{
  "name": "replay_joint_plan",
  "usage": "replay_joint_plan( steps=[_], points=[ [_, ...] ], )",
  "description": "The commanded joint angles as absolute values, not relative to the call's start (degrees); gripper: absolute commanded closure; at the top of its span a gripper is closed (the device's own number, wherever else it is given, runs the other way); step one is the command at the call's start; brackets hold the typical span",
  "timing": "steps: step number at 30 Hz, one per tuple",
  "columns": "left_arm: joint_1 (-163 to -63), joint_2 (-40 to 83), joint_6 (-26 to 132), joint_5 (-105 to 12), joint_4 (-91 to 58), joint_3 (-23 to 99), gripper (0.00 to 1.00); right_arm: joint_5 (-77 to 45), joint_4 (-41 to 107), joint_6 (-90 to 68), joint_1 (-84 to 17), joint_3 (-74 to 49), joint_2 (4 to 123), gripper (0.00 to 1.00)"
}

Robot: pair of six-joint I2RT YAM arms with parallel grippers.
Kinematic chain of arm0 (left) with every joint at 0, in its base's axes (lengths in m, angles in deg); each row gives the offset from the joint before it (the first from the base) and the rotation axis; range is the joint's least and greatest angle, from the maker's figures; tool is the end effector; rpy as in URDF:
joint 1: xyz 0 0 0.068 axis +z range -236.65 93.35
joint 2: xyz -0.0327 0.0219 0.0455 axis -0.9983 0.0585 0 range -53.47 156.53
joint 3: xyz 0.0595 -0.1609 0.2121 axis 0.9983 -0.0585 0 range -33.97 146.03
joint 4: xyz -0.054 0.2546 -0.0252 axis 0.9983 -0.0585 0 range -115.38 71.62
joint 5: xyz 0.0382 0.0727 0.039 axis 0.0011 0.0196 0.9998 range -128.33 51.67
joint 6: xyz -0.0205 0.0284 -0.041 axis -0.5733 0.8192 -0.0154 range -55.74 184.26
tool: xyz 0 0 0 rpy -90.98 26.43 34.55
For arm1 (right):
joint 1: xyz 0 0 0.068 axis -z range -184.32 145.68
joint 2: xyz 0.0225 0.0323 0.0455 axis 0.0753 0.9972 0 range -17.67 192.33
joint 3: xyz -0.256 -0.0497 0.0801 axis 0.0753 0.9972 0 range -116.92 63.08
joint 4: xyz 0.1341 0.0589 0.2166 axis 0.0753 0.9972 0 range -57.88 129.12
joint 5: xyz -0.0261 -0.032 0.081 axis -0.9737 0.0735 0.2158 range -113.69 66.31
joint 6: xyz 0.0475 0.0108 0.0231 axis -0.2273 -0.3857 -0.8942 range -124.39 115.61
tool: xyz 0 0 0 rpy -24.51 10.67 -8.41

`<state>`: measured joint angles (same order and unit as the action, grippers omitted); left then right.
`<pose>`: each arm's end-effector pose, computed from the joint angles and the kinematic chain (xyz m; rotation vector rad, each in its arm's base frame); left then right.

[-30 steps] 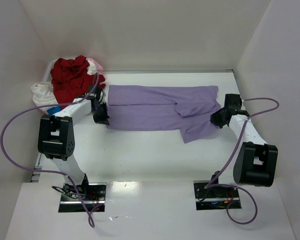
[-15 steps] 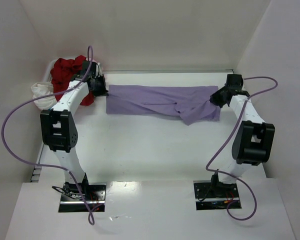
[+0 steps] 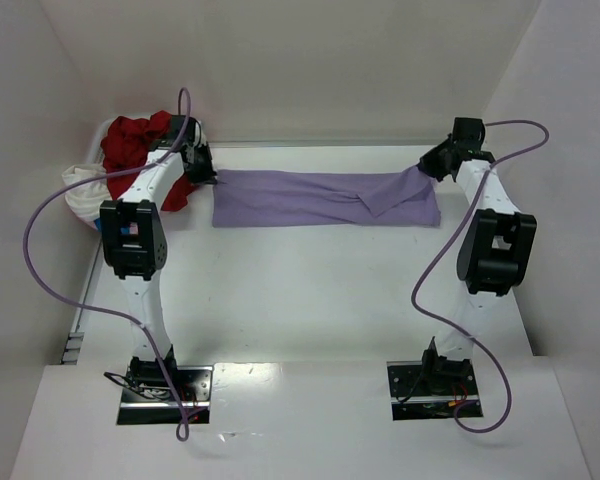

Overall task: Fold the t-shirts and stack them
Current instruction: Fold the other side of the tshirt into a rectangle

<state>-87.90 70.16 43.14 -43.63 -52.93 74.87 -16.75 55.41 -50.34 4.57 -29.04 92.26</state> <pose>0.4895 -0.0140 0.2457 -0.3810 2.4180 -0.2871 0.4394 -0.0643 0.2720 1.0144 2.0947 0.4700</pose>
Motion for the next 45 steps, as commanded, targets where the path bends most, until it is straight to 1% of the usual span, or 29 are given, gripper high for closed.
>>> replay_joint_plan(
  steps=[1,9,18,20,24,26,27,28,30,32,33,35,36,38,39,40,41,43,45],
  points=[
    [-86.3,71.5,43.9,-42.6,-52.7,78.4,1.0,-16.0,53.8,-49.8,4.6,-33.1,95.3,1.0],
    [-86.3,76.0,43.9,-41.5,-52.7,81.1,1.0,-15.4,53.3,-50.4,4.6,-36.5,101.6,1.0],
    [-86.3,79.1,45.0,-39.4,-52.7,84.2,0.99,-15.4,52.1,-50.4,4.6,-38.3,105.8,1.0],
    [-86.3,79.8,45.0,-38.8,-52.7,86.2,0.96,-15.4,52.1,-49.8,4.6,-38.8,106.9,0.96],
    [-86.3,81.1,45.5,-38.8,-52.7,89.5,0.96,-15.4,52.6,-49.0,4.6,-42.1,108.9,0.96],
    [-86.3,82.5,45.5,-38.8,-53.3,90.8,0.92,-15.4,52.6,-48.4,4.6,-42.7,109.8,0.96],
    [-86.3,82.5,45.5,-38.8,-53.3,91.4,0.83,-15.4,52.6,-47.7,4.6,-44.0,110.5,0.93],
    [-86.3,82.5,45.5,-38.8,-53.9,91.9,0.8,-14.8,53.2,-47.7,4.6,-44.0,111.3,0.92],
    [-86.3,82.5,45.5,-38.8,-53.9,91.9,0.72,-14.2,53.2,-46.7,4.6,-46.2,112.6,0.83],
    [-86.3,82.0,46.1,-39.3,-53.9,91.9,0.59,-13.0,55.1,-45.0,5.2,-47.7,113.3,0.72],
    [-86.3,82.0,46.1,-39.3,-53.9,91.9,0.55,-13.0,55.2,-44.5,5.2,-49.0,113.3,0.63],
    [-86.3,80.0,46.7,-40.2,-53.9,91.9,0.48,-12.4,55.7,-42.9,5.2,-49.6,113.3,0.52],
    [-86.3,79.5,47.3,-41.7,-53.9,91.9,0.46,-12.3,55.7,-42.9,5.2,-50.2,112.5,0.48],
    [-86.8,77.6,48.2,-43.7,-53.9,91.4,0.42,-12.3,56.2,-42.2,5.2,-50.2,110.2,0.44],
    [-86.8,77.0,49.5,-44.8,-53.9,90.8,0.4,-11.5,56.2,-41.7,5.2,-50.2,109.2,0.44],
    [-87.6,76.3,50.2,-47.9,-53.3,90.8,0.36,-10.5,56.2,-41.7,5.2,-49.0,108.1,0.43],
    [-88.8,75.0,50.8,-49.2,-53.3,89.4,0.34,-9.7,56.2,-41.7,5.2,-48.1,105.8,0.43],
    [-90.3,73.6,52.0,-53.0,-53.3,87.9,0.32,-9.7,56.2,-40.4,4.4,-44.5,103.4,0.43],
    [-93.4,71.3,52.0,-53.5,-52.8,84.3,0.3,-9.7,55.0,-40.4,2.4,-39.0,99.3,0.43]
  ],
)
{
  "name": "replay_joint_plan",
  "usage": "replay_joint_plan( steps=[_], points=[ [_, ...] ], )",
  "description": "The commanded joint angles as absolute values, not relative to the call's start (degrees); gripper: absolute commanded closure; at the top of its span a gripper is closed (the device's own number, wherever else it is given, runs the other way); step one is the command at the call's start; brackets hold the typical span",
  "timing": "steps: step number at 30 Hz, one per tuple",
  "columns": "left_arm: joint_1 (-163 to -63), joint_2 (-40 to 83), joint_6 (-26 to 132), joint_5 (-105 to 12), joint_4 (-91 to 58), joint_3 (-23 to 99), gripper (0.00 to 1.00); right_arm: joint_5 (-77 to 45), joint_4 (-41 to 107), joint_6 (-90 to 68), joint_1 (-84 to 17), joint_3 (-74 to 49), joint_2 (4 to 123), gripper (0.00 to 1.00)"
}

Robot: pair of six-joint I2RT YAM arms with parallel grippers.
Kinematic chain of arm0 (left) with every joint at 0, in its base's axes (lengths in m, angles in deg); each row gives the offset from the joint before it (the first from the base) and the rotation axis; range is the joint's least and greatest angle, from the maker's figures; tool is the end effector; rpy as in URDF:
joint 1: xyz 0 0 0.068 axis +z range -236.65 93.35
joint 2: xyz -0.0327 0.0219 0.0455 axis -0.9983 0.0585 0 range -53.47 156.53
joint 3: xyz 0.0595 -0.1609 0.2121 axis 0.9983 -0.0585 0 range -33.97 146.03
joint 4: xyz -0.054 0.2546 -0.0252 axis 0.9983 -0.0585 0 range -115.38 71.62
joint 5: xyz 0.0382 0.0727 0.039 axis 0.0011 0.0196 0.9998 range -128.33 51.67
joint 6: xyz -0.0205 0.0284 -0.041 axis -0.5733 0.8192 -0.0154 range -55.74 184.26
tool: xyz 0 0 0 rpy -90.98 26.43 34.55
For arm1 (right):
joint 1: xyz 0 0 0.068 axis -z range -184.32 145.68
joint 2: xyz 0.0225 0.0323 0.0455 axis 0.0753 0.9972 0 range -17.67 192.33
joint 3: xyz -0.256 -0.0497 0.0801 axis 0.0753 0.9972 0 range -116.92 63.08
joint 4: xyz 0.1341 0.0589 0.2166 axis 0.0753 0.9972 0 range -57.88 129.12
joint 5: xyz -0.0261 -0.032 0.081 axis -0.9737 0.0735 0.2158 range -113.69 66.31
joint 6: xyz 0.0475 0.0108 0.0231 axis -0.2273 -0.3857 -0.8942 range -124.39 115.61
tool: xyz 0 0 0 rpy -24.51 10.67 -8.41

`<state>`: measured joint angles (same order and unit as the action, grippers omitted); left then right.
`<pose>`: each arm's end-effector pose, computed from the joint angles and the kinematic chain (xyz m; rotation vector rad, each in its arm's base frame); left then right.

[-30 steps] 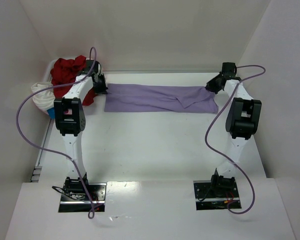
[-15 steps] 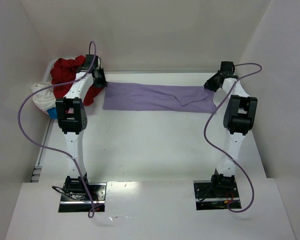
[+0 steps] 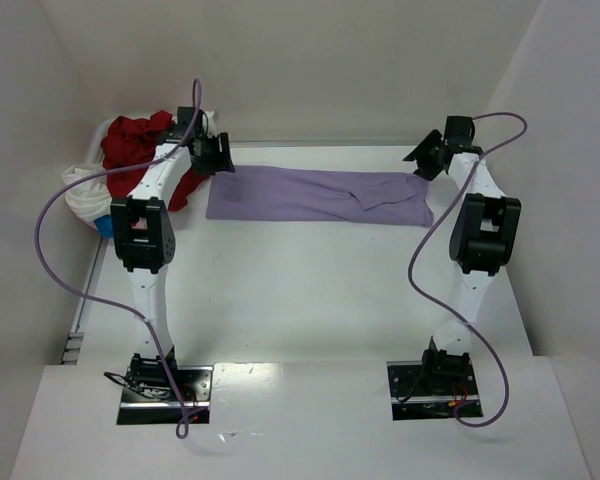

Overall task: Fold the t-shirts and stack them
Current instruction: Fold the other side of the tshirt into a rectangle

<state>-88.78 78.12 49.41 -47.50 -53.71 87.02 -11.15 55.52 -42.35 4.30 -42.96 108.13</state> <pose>0.5224 -0.0251 0.2464 -0.1872 2.3771 -0.3315 0.5001 -0.0679 0.2269 0.8281 2.2072 0.5087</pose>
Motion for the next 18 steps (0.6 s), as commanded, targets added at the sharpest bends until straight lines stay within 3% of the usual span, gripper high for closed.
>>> replay_joint_plan(
  steps=[1,8,18],
  points=[
    [-94.5,70.4,52.0,-53.5,-51.8,82.7,0.29,-9.7,54.2,-40.4,1.8,-36.9,98.0,0.43],
    [-100.6,65.7,50.8,-53.5,-48.1,70.0,0.23,-11.6,52.3,-41.5,-4.3,-23.7,93.8,0.41],
    [-101.1,65.4,50.3,-54.2,-45.8,65.4,0.2,-12.9,48.8,-43.9,-5.7,-20.3,95.4,0.41]
  ],
)
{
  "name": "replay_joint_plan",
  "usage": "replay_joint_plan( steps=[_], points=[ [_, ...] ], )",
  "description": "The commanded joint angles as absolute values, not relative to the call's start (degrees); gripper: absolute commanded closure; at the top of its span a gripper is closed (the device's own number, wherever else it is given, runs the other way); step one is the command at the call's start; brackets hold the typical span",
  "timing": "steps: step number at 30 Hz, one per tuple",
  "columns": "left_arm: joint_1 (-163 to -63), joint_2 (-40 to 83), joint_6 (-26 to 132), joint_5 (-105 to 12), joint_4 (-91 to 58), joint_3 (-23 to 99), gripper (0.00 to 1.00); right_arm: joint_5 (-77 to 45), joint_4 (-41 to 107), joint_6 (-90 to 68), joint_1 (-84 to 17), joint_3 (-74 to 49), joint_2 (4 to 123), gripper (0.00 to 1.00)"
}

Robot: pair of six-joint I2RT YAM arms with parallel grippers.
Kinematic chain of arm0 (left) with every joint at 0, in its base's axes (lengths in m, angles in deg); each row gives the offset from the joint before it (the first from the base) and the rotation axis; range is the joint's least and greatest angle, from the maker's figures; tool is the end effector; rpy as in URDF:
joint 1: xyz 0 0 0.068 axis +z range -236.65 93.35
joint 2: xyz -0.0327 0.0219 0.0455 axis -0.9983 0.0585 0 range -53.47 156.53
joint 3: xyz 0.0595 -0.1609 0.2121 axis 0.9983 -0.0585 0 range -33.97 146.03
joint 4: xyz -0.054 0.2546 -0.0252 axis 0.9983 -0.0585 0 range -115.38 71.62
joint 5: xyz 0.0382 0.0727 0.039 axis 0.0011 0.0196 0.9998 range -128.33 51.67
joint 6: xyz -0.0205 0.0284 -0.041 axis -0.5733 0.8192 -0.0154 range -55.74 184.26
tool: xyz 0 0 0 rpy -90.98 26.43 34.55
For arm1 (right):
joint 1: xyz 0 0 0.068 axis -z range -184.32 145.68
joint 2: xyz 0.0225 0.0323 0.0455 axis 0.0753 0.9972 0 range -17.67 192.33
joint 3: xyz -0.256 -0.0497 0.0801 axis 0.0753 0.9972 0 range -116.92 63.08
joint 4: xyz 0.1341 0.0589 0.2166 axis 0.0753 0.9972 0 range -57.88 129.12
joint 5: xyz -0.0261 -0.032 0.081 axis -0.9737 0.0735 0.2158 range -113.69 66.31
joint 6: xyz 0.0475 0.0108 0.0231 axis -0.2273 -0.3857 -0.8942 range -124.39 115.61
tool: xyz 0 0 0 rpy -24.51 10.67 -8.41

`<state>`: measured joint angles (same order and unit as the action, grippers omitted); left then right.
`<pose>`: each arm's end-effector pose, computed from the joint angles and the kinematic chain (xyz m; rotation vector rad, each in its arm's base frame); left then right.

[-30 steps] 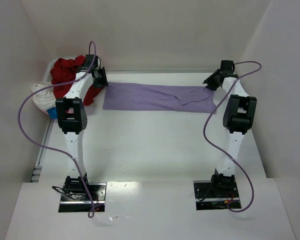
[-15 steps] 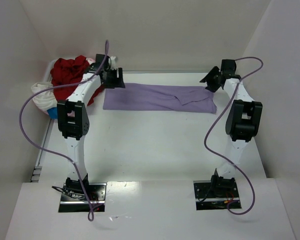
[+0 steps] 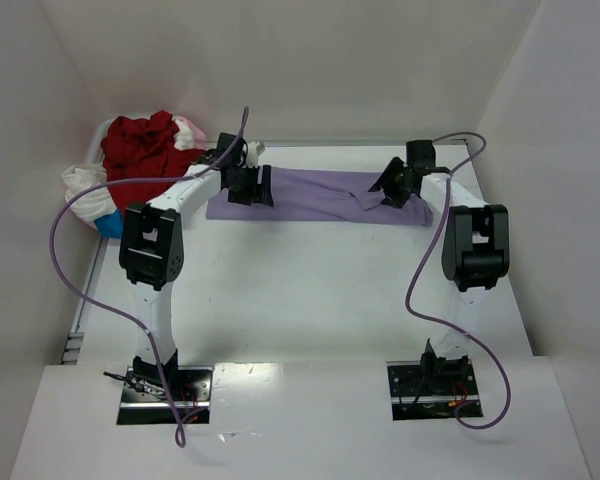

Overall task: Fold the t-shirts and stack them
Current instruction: Fold the other side of the tshirt into a rectangle

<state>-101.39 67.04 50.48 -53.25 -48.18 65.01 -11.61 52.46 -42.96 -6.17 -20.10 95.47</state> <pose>0.4538 -0.1289 0.2222 0.1357 2.4975 -0.5331 0.4351 0.0216 0.2022 0.6980 2.4070 0.5611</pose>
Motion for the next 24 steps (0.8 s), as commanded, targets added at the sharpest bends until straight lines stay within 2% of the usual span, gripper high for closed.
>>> replay_joint_plan(
  steps=[1,8,18,21,24],
  points=[
    [-101.1,66.0,50.3,-53.5,-45.8,65.4,0.2,-12.9,48.8,-43.9,-5.7,-20.3,95.4,0.41],
    [-101.1,68.9,49.2,-47.2,-45.8,66.6,0.2,-13.4,49.4,-43.9,-5.7,-22.0,98.3,0.41],
    [-97.3,72.3,48.7,-46.5,-45.8,68.3,0.2,-13.4,48.2,-45.5,-6.9,-20.4,99.6,0.41],
    [-96.7,72.9,48.2,-46.0,-45.8,68.9,0.22,-13.4,48.2,-45.5,-6.9,-21.9,101.2,0.47],
    [-96.1,72.9,48.2,-46.0,-45.8,68.9,0.22,-13.4,48.2,-45.5,-6.9,-23.4,102.6,0.59]
  ],
)
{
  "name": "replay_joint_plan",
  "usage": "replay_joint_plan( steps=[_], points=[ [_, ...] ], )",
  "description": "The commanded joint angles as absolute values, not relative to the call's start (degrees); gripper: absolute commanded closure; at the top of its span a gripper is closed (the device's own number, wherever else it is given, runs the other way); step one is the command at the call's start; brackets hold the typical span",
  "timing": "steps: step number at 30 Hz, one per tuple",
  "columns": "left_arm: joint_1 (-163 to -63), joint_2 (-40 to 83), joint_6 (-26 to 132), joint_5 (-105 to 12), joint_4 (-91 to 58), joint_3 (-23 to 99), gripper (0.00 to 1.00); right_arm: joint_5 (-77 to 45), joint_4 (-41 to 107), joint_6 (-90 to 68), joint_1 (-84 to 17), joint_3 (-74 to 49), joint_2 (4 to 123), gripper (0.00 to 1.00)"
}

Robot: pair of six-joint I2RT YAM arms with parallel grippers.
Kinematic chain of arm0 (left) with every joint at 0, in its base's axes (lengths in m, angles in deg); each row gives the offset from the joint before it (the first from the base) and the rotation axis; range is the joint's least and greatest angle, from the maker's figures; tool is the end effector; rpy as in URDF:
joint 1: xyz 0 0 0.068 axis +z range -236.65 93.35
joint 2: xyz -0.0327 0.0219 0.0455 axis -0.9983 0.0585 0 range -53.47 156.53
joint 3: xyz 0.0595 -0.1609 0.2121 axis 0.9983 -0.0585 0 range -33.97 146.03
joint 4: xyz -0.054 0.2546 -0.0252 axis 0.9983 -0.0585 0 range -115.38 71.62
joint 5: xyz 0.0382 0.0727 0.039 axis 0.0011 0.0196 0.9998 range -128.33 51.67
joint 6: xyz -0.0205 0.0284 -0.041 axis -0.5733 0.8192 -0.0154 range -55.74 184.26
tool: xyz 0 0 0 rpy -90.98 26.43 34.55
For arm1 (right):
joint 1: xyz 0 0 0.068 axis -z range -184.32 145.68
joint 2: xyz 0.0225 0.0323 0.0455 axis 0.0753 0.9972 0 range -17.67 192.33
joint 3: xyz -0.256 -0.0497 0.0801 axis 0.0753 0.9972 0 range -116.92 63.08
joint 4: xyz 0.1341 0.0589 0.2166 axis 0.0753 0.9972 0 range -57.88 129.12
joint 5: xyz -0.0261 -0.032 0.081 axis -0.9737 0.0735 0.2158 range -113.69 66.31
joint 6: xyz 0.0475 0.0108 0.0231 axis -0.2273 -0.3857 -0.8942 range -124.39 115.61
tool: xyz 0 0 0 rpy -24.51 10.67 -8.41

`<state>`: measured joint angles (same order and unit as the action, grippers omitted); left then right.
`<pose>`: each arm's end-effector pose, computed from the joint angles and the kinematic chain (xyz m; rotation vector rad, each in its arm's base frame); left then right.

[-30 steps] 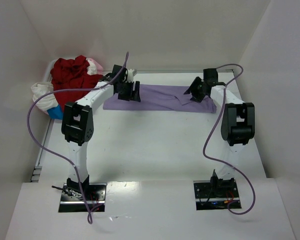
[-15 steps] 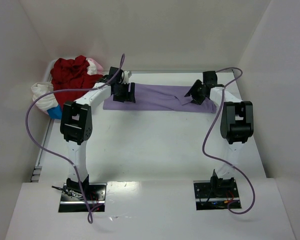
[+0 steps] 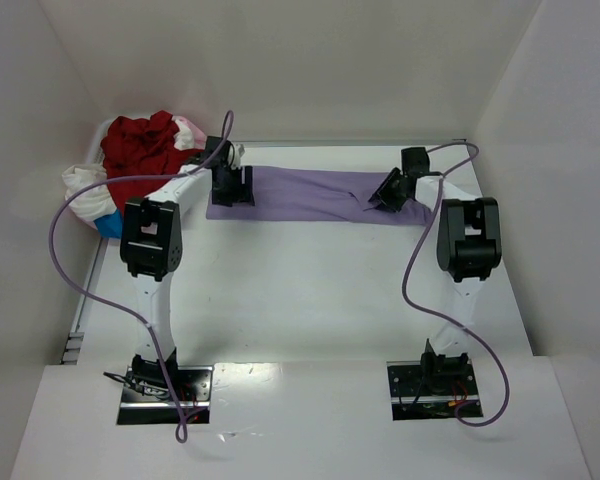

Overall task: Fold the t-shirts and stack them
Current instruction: Fold the other side of the tshirt into a rectangle

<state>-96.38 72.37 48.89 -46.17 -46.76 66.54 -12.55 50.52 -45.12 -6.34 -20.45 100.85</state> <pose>0.4785 -0.0870 0.1888 -0.0678 2.5300 -0.3495 0.4457 0.0227 0.1667 0.7712 2.4452 0.5418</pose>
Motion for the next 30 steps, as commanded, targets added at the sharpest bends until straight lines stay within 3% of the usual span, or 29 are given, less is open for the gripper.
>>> replay_joint_plan(
  steps=[1,5,8,19,21,25,26,30],
  points=[
    [-96.1,73.4,48.2,-46.0,-45.8,68.9,0.22,-13.4,48.2,-45.5,-6.9,-23.9,103.3,0.64],
    [-95.6,73.4,48.2,-46.0,-45.8,68.9,0.22,-12.9,48.8,-45.5,-6.9,-27.4,105.3,0.82],
    [-95.6,73.4,48.2,-46.0,-45.8,68.3,0.22,-12.9,49.4,-45.5,-6.9,-29.7,106.7,0.88],
    [-94.6,74.0,48.2,-46.5,-45.8,67.2,0.22,-12.9,52.5,-44.3,-6.9,-45.6,113.0,0.86],
    [-94.6,74.0,48.2,-46.5,-45.8,67.2,0.22,-12.9,53.7,-44.3,-6.9,-48.6,116.4,0.83],
    [-94.6,74.0,48.8,-47.0,-45.8,67.2,0.22,-10.5,57.7,-43.8,-6.9,-58.8,123.0,0.65],
    [-94.6,74.0,48.8,-47.0,-45.8,67.2,0.22,-10.0,58.7,-43.8,-6.9,-60.1,124.1,0.56],
    [-94.6,74.0,48.8,-47.6,-45.8,67.2,0.22,-10.5,59.3,-43.2,-6.9,-60.9,124.1,0.43]
  ],
)
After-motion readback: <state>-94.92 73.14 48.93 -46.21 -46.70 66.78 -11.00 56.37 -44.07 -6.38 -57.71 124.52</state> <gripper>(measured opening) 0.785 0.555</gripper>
